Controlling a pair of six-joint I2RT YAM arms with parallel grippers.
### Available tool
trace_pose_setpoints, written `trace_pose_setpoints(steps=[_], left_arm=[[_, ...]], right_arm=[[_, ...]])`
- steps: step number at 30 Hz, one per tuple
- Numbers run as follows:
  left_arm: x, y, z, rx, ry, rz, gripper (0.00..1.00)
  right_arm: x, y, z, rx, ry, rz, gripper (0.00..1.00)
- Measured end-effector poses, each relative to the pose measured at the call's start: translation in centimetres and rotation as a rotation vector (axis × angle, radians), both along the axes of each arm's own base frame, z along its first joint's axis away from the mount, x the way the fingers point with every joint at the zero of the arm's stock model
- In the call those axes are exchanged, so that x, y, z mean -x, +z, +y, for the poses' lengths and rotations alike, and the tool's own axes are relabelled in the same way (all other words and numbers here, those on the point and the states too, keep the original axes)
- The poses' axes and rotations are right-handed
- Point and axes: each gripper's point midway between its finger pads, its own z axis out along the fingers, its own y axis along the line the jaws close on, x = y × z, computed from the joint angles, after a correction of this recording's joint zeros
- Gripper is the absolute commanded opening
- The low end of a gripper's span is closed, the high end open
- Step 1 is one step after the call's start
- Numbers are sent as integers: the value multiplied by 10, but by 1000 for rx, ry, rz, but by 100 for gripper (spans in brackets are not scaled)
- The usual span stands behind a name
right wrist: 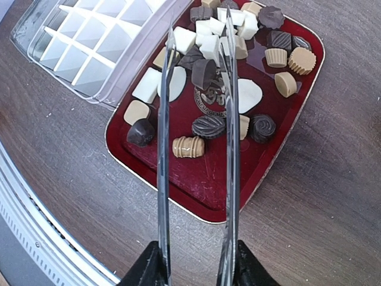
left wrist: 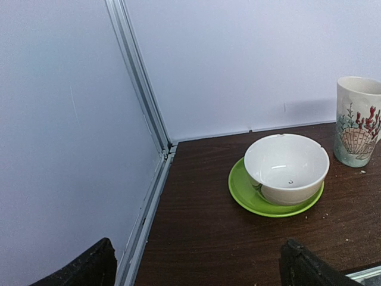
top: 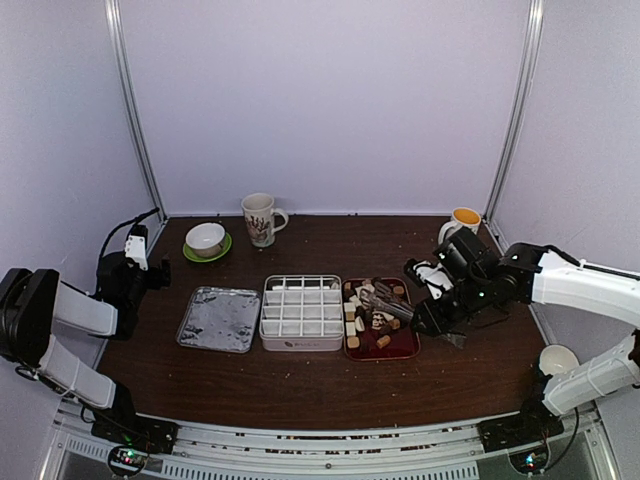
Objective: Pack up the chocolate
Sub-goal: Pick up the fake chocolate from the plate.
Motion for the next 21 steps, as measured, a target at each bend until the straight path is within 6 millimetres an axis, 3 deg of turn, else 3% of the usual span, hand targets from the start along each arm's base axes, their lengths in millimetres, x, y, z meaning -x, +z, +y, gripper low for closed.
trace_pose_setpoints(steps=[13,21], left_arm=[[0,0,0,0,0,0,98],[0,0,0,0,0,0,98]], right_arm=[[0,-25,-1,56,-7,60,38],[3,-39,-3,83,-9,90,27]])
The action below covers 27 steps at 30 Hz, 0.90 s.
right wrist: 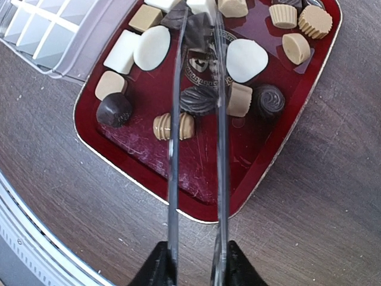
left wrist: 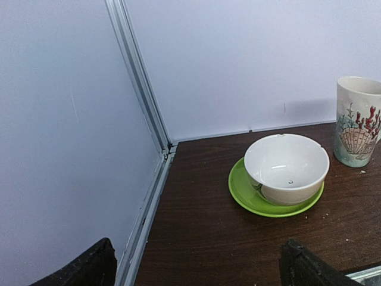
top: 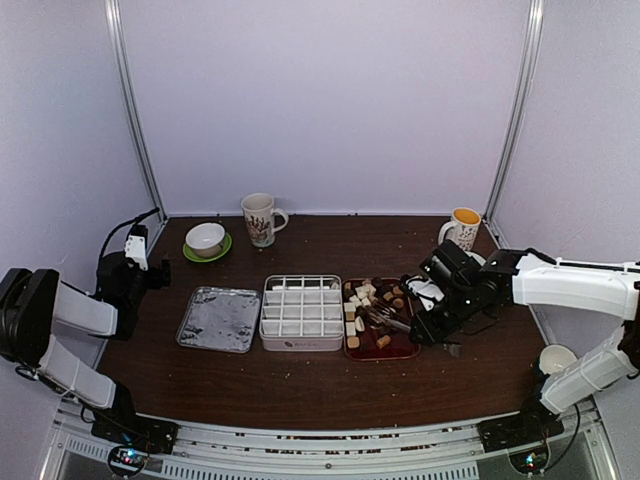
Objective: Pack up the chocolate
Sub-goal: Pick up the fake chocolate from the plate, then place the fake chocolate in the empty pocket of the box.
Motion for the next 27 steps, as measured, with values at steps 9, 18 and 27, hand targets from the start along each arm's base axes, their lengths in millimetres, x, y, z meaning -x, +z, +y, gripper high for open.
trace_pose_setpoints(steps=[9,18,27], left_arm=[[0,0,0,0,0,0,98],[0,0,0,0,0,0,98],[0,0,0,0,0,0,98]], right_arm=[[-1,8,0,-21,0,-24,23],[-10,39,12,-119,9,-114,23],[-40,73,52,-224,41,-172,23]])
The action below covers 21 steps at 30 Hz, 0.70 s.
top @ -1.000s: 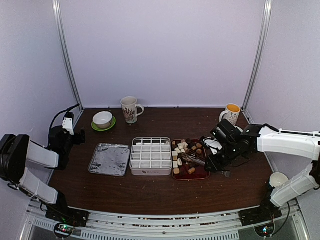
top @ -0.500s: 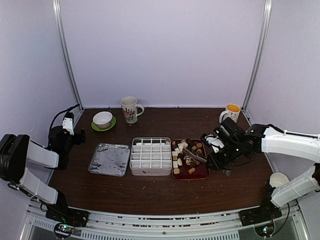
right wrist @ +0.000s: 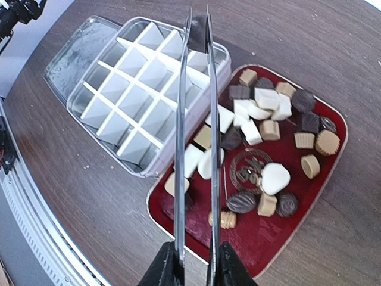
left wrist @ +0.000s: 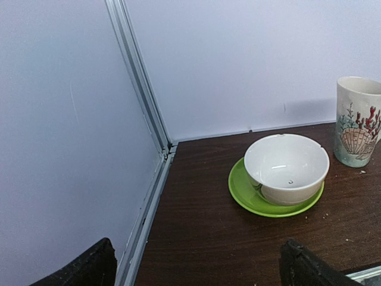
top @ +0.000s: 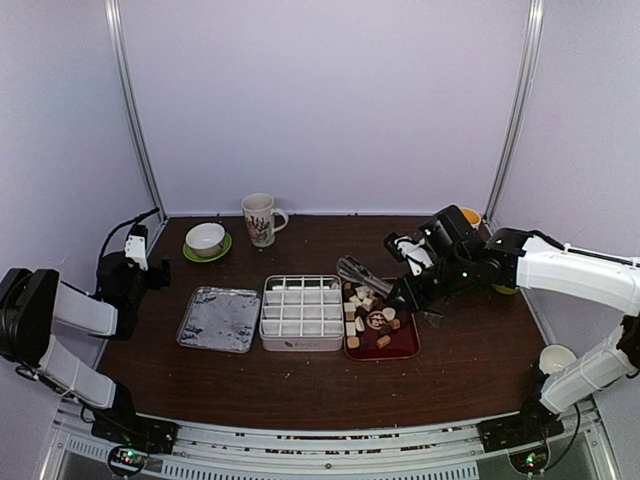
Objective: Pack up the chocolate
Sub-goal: Place the fake chocolate in the empty pocket of the box.
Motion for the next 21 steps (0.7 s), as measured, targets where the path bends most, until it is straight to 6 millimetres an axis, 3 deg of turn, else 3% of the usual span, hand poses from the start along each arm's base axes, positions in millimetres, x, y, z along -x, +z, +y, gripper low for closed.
trace_pose_setpoints(steps=[10,21], left_arm=[[0,0,0,0,0,0,98],[0,0,0,0,0,0,98]], right_arm=[[-17,-13,30,-31,35,34,23],[-26,-38,44,-15,47,80,26]])
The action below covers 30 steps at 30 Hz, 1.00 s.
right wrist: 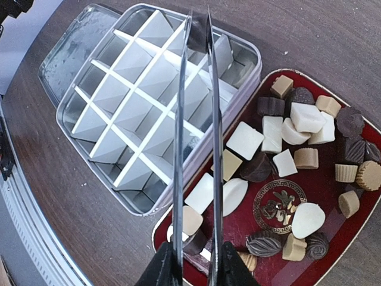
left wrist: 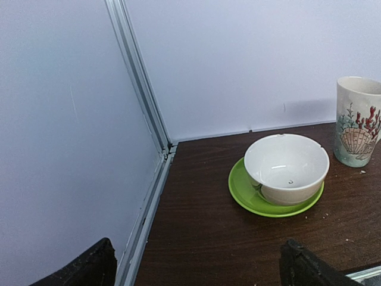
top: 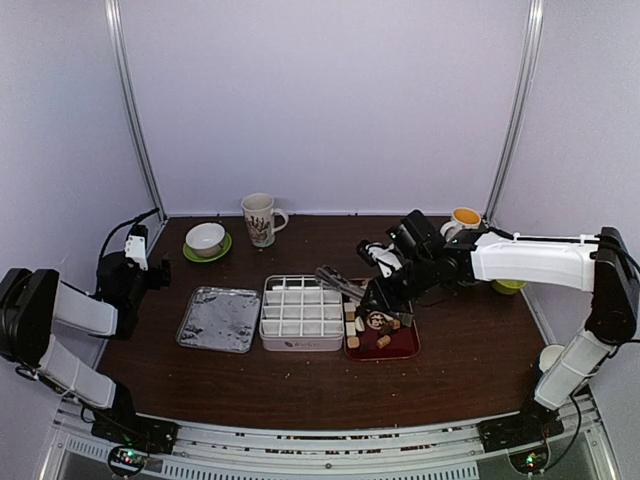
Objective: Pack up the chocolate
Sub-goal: Place the fake chocolate in the empty pocket of the box.
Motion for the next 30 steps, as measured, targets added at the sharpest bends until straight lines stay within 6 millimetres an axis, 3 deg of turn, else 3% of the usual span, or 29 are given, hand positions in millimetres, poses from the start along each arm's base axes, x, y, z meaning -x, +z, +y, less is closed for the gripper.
trace_pose_setpoints(steps=[7,12,22,28,30], left_arm=[[0,0,0,0,0,0,98],[0,0,0,0,0,0,98],[0,0,0,0,0,0,98],[0,0,0,0,0,0,98],[0,0,0,0,0,0,98]], right_arm=[[-8,9,13,-35,13,-19,30],[-9,4,17,-32,17,-9,38],[-12,7,18,-32,14,-19,39],[-9,29,5,-48,-13,-83,38],[-5,40,-3,-58,-25,-114,43]])
